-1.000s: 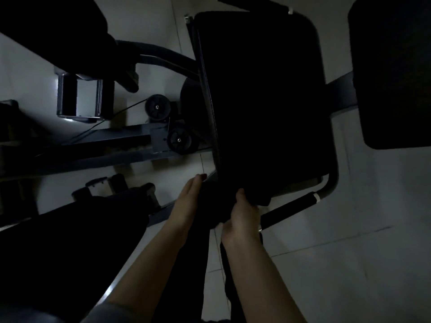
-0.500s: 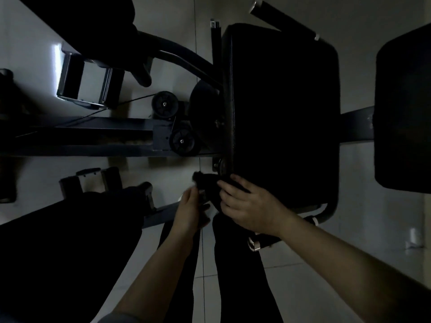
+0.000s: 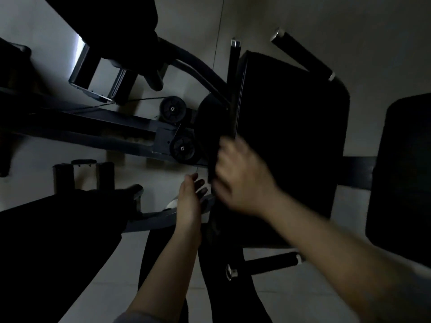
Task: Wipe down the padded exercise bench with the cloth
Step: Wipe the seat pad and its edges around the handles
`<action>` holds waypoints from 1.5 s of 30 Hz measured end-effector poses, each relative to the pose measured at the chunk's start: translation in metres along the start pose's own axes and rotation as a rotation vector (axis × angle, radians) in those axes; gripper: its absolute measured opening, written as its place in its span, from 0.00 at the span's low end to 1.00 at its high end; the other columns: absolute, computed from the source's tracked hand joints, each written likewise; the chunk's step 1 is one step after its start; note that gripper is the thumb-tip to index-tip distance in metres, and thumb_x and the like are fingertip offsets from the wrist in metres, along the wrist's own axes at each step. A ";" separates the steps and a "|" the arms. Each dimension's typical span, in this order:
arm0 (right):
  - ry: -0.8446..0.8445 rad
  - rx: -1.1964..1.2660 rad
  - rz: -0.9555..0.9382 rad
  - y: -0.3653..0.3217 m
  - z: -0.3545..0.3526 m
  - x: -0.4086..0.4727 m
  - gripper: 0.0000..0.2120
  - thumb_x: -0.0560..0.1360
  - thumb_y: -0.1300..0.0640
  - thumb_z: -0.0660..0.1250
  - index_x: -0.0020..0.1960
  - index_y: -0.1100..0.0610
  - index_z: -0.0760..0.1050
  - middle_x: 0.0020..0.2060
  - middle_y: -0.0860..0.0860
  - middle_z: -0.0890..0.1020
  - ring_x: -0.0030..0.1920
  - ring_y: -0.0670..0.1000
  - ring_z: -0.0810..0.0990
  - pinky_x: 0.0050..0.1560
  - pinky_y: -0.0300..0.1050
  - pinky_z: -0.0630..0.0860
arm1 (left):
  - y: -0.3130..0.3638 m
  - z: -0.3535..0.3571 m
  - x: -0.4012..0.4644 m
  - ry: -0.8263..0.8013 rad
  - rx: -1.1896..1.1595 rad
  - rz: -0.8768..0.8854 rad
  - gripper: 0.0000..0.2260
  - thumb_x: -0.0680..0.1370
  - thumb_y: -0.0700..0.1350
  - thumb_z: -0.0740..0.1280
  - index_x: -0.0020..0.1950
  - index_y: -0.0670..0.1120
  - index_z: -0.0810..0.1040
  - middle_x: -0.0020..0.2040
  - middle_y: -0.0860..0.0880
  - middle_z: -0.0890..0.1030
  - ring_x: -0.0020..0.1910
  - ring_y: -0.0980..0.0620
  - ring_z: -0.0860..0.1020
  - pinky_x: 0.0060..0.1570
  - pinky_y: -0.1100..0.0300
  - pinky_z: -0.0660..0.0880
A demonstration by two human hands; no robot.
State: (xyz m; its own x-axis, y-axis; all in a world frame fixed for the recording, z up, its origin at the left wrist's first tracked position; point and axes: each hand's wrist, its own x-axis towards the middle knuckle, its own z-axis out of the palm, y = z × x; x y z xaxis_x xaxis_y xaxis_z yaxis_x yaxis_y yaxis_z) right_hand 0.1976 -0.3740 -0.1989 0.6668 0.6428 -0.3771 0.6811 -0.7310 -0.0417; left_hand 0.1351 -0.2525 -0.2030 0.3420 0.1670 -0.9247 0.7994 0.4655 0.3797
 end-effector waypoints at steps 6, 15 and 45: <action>0.135 0.052 -0.274 0.035 0.018 -0.004 0.19 0.75 0.46 0.57 0.56 0.55 0.79 0.59 0.54 0.81 0.65 0.55 0.75 0.68 0.55 0.59 | 0.009 0.019 -0.002 0.142 0.162 0.238 0.15 0.82 0.53 0.52 0.64 0.52 0.72 0.62 0.53 0.76 0.61 0.56 0.73 0.65 0.54 0.68; 0.238 0.209 0.390 0.181 -0.025 0.123 0.27 0.80 0.48 0.43 0.64 0.62 0.72 0.67 0.58 0.72 0.72 0.55 0.64 0.75 0.50 0.52 | 0.059 0.116 0.021 0.321 0.409 0.176 0.26 0.80 0.61 0.41 0.73 0.53 0.63 0.70 0.48 0.70 0.69 0.44 0.68 0.64 0.52 0.62; -0.123 0.677 0.832 0.087 0.027 -0.052 0.18 0.76 0.52 0.56 0.64 0.58 0.65 0.62 0.63 0.72 0.58 0.65 0.74 0.63 0.54 0.70 | 0.061 0.139 0.021 0.657 0.670 0.126 0.26 0.82 0.53 0.42 0.64 0.41 0.73 0.60 0.34 0.76 0.58 0.33 0.73 0.47 0.52 0.61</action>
State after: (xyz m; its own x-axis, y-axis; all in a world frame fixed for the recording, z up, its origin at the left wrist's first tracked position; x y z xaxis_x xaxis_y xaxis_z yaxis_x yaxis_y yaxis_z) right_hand 0.2138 -0.4774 -0.2074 0.7823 -0.1135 -0.6125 -0.3053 -0.9269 -0.2182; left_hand 0.2594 -0.3414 -0.1956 0.2619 0.7332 -0.6275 0.9625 -0.1512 0.2251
